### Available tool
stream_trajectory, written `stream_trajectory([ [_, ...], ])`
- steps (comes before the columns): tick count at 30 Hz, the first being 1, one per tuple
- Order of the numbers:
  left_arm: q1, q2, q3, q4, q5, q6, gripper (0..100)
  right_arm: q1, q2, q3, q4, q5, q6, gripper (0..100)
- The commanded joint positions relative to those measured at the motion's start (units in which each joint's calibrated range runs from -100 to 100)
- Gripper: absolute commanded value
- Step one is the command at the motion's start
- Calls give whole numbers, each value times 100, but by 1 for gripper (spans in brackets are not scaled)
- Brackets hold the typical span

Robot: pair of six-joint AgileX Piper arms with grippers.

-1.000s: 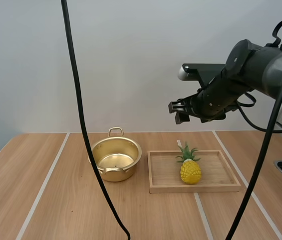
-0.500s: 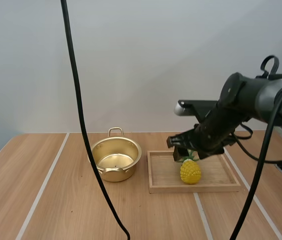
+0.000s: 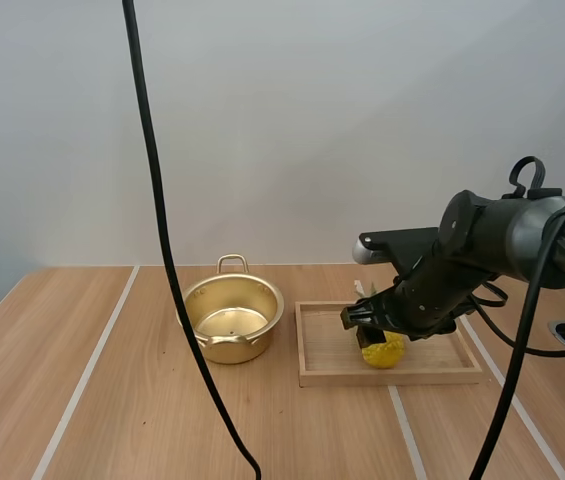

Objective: Open the pot, put the pineapple inside, and close it

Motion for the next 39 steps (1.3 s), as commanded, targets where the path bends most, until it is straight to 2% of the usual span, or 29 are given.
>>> stream_trajectory([
  [1, -5, -47, -66, -12, -193, -17, 0, -5, -33, 28, -79, -343, -53, 100],
  [8, -5, -47, -66, -12, -193, -17, 0, -5, 3, 28, -79, -756, -125, 100],
  [15, -5, -47, -66, -12, -193, -17, 0, -5, 666, 28, -37, -856, -125, 100],
  [24, -5, -47, -66, -12, -193, -17, 0, -5, 844, 28, -30, -1652, -181, 100],
  [33, -5, -47, -66, -12, -193, -17, 0, -5, 895, 28, -30, -1828, -309, 100],
  [39, -5, -47, -66, -12, -193, -17, 0, -5, 1390, 28, 18, -1849, -326, 100],
])
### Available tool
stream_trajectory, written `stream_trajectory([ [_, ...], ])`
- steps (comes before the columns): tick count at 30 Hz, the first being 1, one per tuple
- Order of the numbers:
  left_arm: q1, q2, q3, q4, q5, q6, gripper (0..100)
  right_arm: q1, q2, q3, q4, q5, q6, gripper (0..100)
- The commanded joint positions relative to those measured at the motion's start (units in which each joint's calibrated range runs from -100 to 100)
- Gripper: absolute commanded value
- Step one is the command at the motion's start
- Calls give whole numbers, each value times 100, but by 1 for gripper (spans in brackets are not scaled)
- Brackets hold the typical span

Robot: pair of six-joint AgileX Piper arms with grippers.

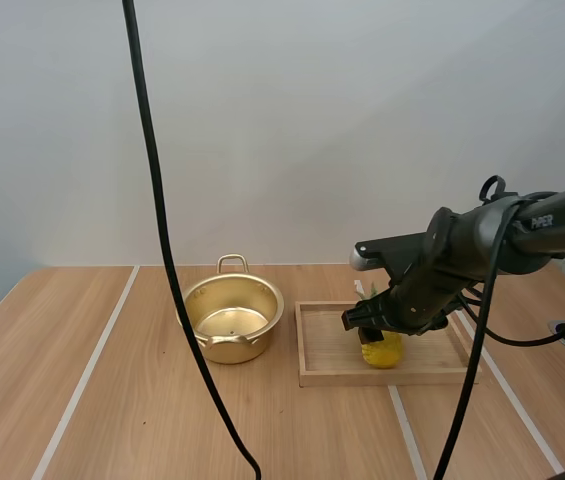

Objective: Open the pot, put the pineapple inside, and close it

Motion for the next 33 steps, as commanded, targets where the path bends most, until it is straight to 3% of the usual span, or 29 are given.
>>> stream_trajectory([
  [1, -5, -47, -66, -12, -193, -17, 0, -5, 217, 28, 127, -78, -61, 100],
  [33, -5, -47, -66, -12, -193, -17, 0, -5, 1258, 28, 488, -1117, -739, 100],
])
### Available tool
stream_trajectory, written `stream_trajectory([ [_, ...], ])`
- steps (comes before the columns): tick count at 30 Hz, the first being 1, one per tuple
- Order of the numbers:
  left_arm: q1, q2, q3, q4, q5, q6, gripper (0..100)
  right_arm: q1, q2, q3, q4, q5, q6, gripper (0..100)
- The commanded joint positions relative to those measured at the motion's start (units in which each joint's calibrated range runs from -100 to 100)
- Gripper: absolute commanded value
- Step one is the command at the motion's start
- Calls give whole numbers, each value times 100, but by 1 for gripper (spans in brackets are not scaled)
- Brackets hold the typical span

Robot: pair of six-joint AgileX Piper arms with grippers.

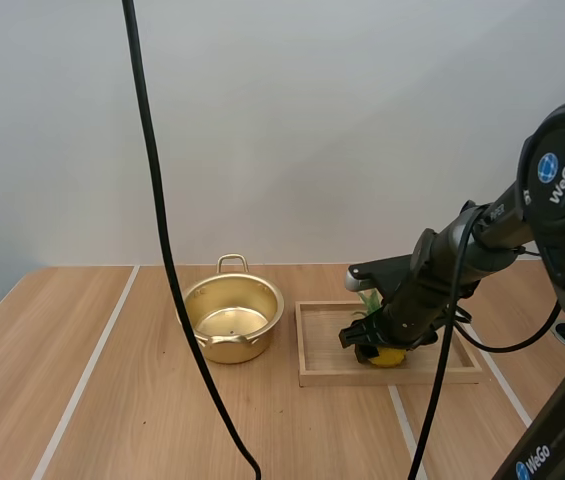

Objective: Open the pot, put the pineapple inside, and close it

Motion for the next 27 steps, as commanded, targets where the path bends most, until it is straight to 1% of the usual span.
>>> stream_trajectory([
  [1, -5, -47, -66, -12, -193, -17, 0, -5, 66, 28, 147, -125, -230, 100],
  [7, -5, -47, -66, -12, -193, -17, 0, -5, 79, 28, 225, -393, -397, 100],
  [14, -5, -47, -66, -12, -193, -17, 0, -5, 79, 28, 253, -442, -396, 100],
  [15, -5, -47, -66, -12, -193, -17, 0, -5, 79, 28, 253, -463, -396, 98],
  [16, -5, -47, -66, -12, -193, -17, 0, -5, 79, 28, 263, -511, -396, 86],
  [17, -5, -47, -66, -12, -193, -17, 0, -5, 79, 28, 263, -557, -396, 68],
  [18, -5, -47, -66, -12, -193, -17, 0, -5, 79, 28, 263, -596, -396, 46],
  [19, -5, -47, -66, -12, -193, -17, 0, -5, 79, 28, 263, -634, -396, 18],
  [20, -5, -47, -66, -12, -193, -17, 0, -5, 79, 28, 263, -637, -396, 0],
  [24, -5, -47, -66, -12, -193, -17, 0, -5, -42, -8, 359, -827, -396, 0],
  [27, -5, -47, -66, -12, -193, -17, 0, -5, -392, -131, 459, -842, -396, 0],
])
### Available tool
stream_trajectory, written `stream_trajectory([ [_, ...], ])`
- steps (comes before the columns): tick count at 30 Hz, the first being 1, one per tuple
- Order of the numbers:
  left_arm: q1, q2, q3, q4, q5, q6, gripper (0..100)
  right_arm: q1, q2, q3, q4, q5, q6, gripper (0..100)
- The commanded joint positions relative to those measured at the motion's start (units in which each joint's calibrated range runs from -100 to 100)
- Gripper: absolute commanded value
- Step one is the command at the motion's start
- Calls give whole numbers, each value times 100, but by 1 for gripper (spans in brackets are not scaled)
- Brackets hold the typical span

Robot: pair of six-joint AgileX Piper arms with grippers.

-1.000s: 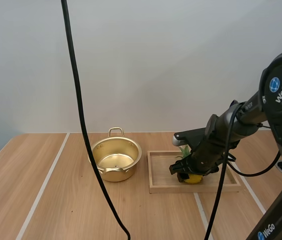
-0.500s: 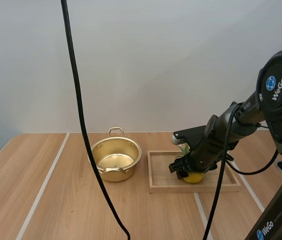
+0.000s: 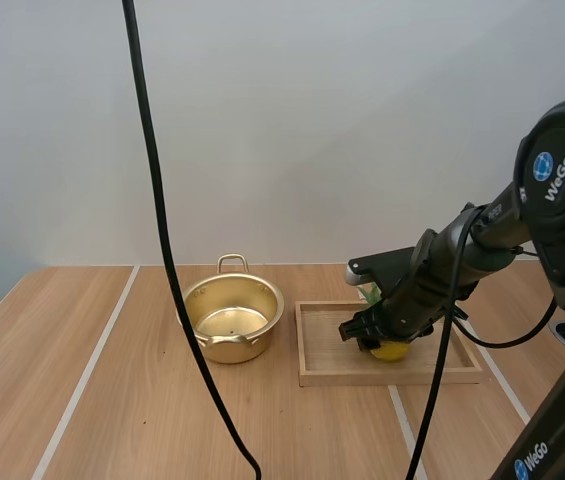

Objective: Open the pot, put the pineapple inside, and close it

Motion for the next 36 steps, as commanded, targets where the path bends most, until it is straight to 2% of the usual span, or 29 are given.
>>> stream_trajectory([
  [1, -5, -47, -66, -12, -193, -17, 0, -5, -472, -186, 153, -132, -62, 0],
  [3, -5, -47, -66, -12, -193, -17, 0, -5, -810, -343, 266, -132, -98, 0],
  [8, -5, -47, -66, -12, -193, -17, 0, -5, -1779, -755, 791, -193, -641, 0],
  [12, -5, -47, -66, -12, -193, -17, 0, -5, -2401, -1018, 1355, -206, -936, 0],
  [28, -5, -47, -66, -12, -193, -17, 0, -5, -3128, -1574, 2481, 125, -1132, 0],
  [32, -5, -47, -66, -12, -193, -17, 0, -5, -3013, -1574, 3145, 246, -1939, 0],
  [36, -5, -47, -66, -12, -193, -17, 0, -5, -2831, -1574, 4144, 728, -2881, 0],
])
